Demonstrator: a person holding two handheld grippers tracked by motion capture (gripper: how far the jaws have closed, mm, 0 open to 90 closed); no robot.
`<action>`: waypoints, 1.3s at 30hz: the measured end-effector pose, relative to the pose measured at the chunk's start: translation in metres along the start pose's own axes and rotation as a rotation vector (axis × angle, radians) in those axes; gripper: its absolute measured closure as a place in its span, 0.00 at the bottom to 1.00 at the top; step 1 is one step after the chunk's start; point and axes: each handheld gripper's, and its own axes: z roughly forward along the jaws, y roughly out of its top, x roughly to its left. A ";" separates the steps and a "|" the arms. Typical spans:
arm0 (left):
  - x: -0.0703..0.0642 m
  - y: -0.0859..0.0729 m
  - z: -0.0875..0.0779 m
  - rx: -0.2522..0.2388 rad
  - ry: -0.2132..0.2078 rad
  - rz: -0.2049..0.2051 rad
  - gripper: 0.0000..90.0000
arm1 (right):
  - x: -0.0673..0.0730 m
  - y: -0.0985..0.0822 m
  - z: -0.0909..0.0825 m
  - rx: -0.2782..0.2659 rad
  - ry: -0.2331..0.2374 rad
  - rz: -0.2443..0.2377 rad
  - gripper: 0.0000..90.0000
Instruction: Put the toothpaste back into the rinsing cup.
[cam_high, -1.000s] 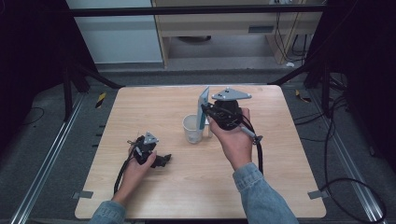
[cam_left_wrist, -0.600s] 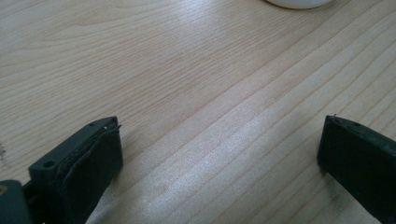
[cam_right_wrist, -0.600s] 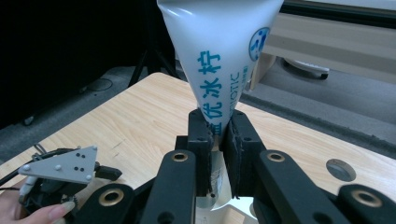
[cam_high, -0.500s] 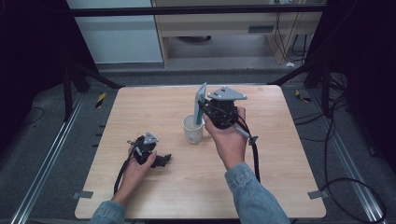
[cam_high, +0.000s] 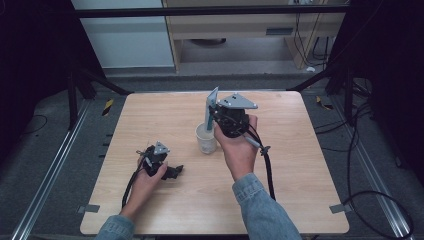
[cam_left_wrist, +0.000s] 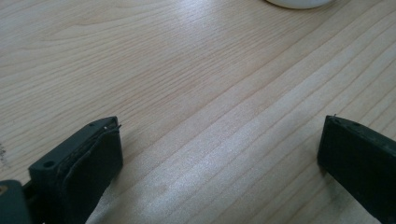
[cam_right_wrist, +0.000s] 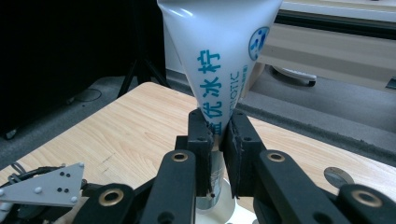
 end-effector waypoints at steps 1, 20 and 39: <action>0.000 0.000 0.000 -0.001 0.000 0.000 0.00 | 0.000 -0.001 0.001 -0.001 0.002 0.002 0.90; 0.000 0.000 0.000 -0.003 0.000 0.000 0.00 | -0.003 -0.012 0.019 0.014 -0.012 -0.004 0.90; 0.000 0.000 0.000 -0.001 0.000 0.002 0.00 | -0.010 -0.026 0.038 0.029 -0.011 0.029 0.90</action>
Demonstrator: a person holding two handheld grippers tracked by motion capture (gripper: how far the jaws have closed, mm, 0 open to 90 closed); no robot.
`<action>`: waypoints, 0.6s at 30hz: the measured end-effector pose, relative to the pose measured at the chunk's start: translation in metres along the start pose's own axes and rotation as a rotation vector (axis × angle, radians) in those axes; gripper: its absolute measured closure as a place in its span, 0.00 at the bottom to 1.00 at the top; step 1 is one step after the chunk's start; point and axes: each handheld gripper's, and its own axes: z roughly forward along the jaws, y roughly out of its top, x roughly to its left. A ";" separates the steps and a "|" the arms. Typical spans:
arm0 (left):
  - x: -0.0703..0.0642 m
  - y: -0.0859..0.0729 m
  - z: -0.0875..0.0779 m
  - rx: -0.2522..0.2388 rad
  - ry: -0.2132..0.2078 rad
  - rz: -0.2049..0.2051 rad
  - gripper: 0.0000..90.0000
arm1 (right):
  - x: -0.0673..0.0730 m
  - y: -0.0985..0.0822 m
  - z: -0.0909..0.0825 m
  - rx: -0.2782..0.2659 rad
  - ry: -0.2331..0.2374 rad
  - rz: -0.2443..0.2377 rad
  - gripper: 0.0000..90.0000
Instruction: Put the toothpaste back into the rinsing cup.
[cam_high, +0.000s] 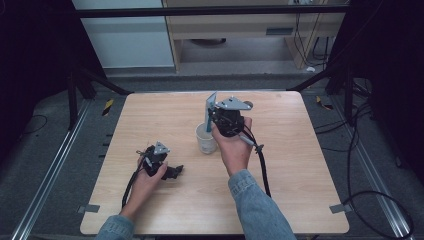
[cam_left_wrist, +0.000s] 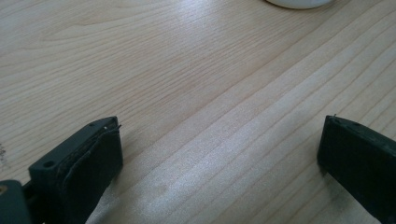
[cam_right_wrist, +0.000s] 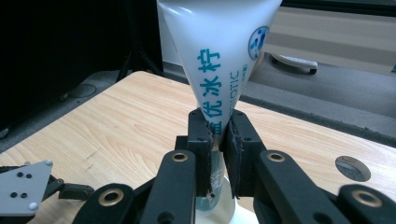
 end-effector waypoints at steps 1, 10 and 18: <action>0.000 0.000 0.000 0.000 0.000 0.000 0.00 | 0.000 -0.001 0.001 0.002 0.001 0.000 0.90; 0.000 0.000 0.000 0.001 0.000 0.001 0.00 | -0.002 -0.008 0.008 0.018 -0.001 0.008 0.90; 0.000 0.000 0.000 0.001 0.000 0.001 0.00 | -0.002 -0.012 0.012 0.023 -0.001 0.011 0.90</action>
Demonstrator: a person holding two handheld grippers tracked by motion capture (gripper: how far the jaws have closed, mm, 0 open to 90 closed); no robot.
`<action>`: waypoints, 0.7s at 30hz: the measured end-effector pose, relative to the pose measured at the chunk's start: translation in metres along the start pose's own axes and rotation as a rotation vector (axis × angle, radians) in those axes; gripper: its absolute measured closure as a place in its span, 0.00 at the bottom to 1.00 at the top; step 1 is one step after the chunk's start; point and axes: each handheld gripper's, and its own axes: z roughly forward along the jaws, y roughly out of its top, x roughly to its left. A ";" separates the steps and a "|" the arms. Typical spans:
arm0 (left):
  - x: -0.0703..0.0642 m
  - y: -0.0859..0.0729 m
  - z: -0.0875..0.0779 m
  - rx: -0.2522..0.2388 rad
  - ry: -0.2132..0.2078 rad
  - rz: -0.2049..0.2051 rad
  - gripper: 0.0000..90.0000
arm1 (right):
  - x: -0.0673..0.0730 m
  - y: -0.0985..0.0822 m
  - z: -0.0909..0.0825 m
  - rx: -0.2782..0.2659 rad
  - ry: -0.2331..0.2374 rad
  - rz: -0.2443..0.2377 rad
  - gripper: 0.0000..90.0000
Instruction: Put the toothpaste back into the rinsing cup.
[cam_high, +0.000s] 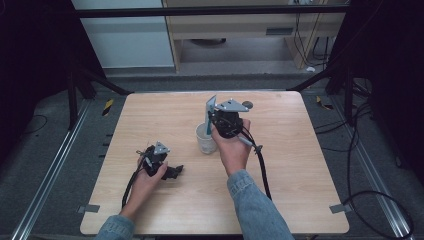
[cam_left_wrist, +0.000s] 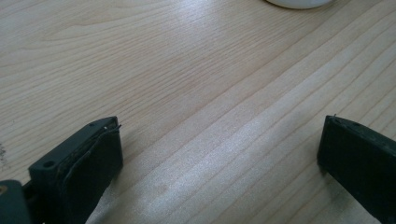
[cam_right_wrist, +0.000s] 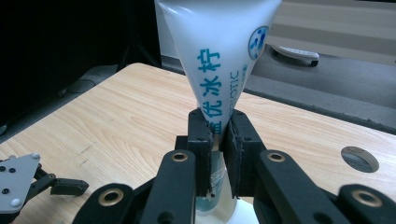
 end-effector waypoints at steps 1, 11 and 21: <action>0.000 0.000 0.000 0.000 0.000 0.000 0.00 | 0.000 0.000 0.001 0.001 0.000 -0.002 0.90; 0.000 0.000 0.000 0.000 0.000 0.000 0.00 | -0.001 -0.006 0.006 0.016 -0.005 0.000 0.90; 0.000 0.000 0.000 0.002 -0.001 -0.001 0.00 | -0.004 -0.015 0.013 0.036 -0.005 0.007 0.90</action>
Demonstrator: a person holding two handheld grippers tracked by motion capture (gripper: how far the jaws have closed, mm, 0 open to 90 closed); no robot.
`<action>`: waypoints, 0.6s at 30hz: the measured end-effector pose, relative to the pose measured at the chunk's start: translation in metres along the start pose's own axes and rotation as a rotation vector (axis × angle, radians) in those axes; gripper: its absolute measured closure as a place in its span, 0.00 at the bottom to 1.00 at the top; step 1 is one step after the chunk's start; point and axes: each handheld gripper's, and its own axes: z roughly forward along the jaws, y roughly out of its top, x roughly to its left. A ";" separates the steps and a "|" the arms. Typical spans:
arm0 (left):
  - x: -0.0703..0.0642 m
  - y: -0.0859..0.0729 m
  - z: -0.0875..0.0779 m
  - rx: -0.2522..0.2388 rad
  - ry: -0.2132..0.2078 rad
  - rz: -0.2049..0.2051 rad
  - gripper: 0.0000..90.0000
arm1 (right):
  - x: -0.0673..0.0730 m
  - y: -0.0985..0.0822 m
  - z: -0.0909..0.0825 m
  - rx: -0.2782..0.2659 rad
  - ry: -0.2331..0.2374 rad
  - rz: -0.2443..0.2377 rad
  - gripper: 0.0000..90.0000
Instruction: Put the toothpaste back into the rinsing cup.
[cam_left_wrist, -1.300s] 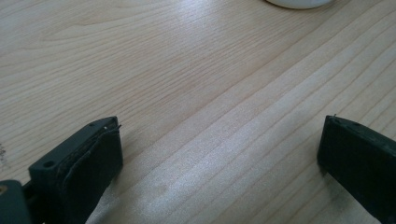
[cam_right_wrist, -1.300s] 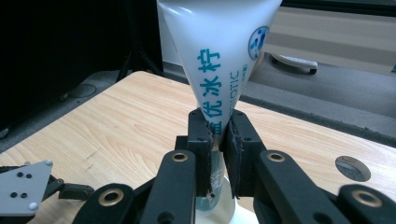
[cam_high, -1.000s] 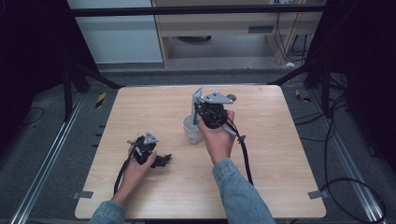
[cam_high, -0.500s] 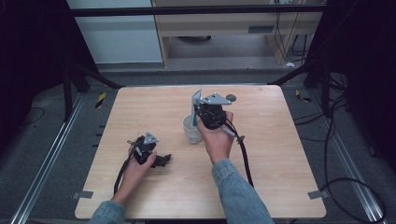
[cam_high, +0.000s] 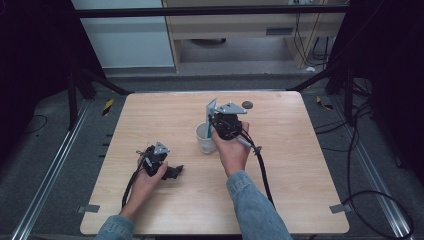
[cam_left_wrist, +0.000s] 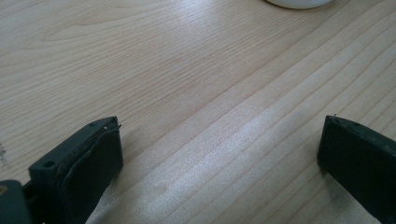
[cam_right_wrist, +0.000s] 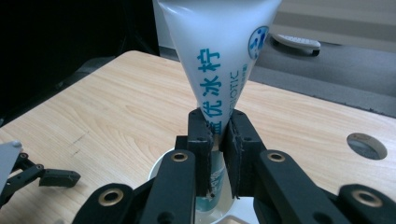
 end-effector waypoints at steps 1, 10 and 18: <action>0.000 0.000 0.000 0.001 0.000 0.001 0.00 | 0.000 -0.001 0.001 0.004 0.002 0.002 0.90; 0.000 0.000 0.000 0.002 0.000 0.002 0.00 | 0.000 -0.006 0.008 0.016 0.010 0.014 0.90; 0.000 0.000 0.000 0.002 0.000 0.003 0.00 | 0.000 -0.011 0.011 0.028 0.013 0.018 0.90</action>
